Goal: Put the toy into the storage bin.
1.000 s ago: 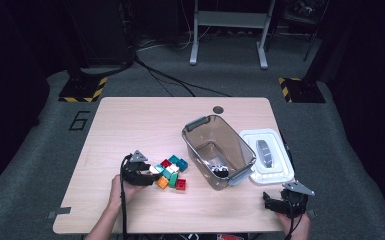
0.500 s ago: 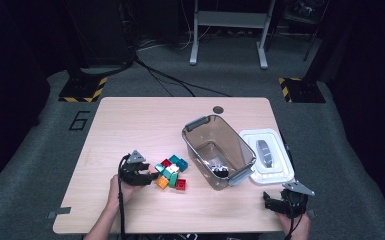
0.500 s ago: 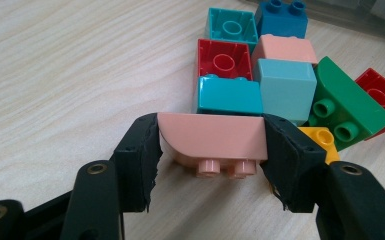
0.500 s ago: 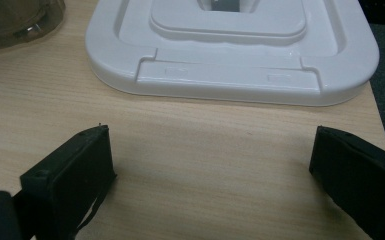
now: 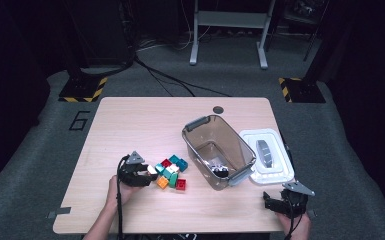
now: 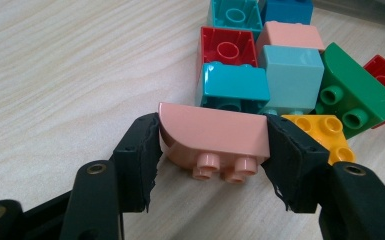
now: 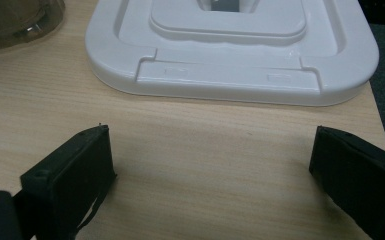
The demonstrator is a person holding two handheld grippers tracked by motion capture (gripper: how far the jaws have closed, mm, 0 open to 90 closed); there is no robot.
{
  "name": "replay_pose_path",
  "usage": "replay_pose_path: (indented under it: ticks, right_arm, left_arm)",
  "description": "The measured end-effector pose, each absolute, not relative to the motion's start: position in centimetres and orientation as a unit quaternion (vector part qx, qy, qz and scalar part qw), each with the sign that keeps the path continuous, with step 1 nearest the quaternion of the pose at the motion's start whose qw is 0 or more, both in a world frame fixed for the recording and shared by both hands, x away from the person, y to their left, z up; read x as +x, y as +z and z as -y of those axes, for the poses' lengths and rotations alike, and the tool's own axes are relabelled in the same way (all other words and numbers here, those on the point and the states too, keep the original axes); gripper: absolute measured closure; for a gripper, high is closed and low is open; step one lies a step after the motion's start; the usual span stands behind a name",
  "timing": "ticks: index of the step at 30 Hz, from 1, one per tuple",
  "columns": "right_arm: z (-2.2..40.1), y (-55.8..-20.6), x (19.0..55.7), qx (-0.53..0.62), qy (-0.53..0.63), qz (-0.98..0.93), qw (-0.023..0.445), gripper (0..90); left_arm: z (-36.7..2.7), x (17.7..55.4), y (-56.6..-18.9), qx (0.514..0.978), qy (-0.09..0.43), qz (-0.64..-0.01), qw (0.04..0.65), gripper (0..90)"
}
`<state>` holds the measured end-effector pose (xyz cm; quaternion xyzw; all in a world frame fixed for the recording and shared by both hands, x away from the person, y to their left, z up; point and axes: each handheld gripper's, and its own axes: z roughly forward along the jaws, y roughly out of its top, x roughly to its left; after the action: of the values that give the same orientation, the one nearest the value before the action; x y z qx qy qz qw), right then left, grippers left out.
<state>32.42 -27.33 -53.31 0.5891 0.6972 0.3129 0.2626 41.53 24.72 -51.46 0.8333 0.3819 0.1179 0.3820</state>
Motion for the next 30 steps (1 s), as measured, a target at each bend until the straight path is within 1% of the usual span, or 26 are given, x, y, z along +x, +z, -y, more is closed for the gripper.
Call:
replay_pose_path:
  ticks: [6,7,8,9,12,16,18,24,25,26,27,28,30]
  right_arm:
    - [27.3,-53.3,32.4,0.589,0.313,-0.697,0.262,3.2]
    - [27.3,-53.3,32.4,0.589,0.313,-0.697,0.263,3.2]
    - [27.3,-53.3,32.4,0.589,0.313,-0.697,0.263,3.2]
    - [27.3,-53.3,32.4,0.589,0.313,-0.697,0.263,3.2]
    - [27.3,-53.3,32.4,0.589,0.313,-0.697,0.263,3.2]
    - [27.3,-53.3,32.4,0.589,0.313,-0.697,0.263,3.2]
    - [27.3,-53.3,32.4,0.589,0.313,-0.697,0.263,3.2]
    - [27.3,-53.3,32.4,0.589,0.313,-0.697,0.263,3.2]
    - [27.3,-53.3,32.4,0.589,0.313,-0.697,0.263,3.2]
    - [27.3,-53.3,32.4,0.589,0.313,-0.697,0.263,3.3]
    - [27.3,-53.3,32.4,0.589,0.313,-0.697,0.263,3.2]
    - [27.3,-53.3,32.4,0.589,0.313,-0.697,0.263,3.2]
    - [27.3,-53.3,32.4,0.589,0.313,-0.697,0.263,3.2]
  left_arm:
    - [-24.6,41.6,-51.8,0.831,0.126,-0.378,0.389,42.6]
    - [-24.7,41.5,-51.7,0.833,0.127,-0.374,0.386,45.4]
    - [-24.7,41.4,-51.7,0.832,0.132,-0.373,0.389,45.4]
    - [-24.8,41.4,-51.7,0.831,0.134,-0.371,0.393,54.1]
    - [-24.9,41.4,-51.7,0.833,0.129,-0.370,0.391,53.9]
    - [-25.0,41.4,-51.9,0.828,0.133,-0.376,0.393,51.0]
    - [-25.1,41.4,-51.8,0.830,0.130,-0.374,0.392,53.6]
    - [-26.1,41.1,-51.8,0.828,0.135,-0.381,0.389,53.8]
    - [-26.3,41.1,-51.8,0.826,0.131,-0.384,0.391,53.0]
    - [-26.3,41.1,-51.7,0.822,0.133,-0.387,0.395,50.3]
    - [-26.4,41.1,-51.4,0.823,0.136,-0.396,0.384,40.1]
    - [-26.4,41.1,-51.4,0.823,0.136,-0.396,0.384,37.0]
    - [-26.2,41.2,-51.2,0.817,0.141,-0.402,0.389,35.5]
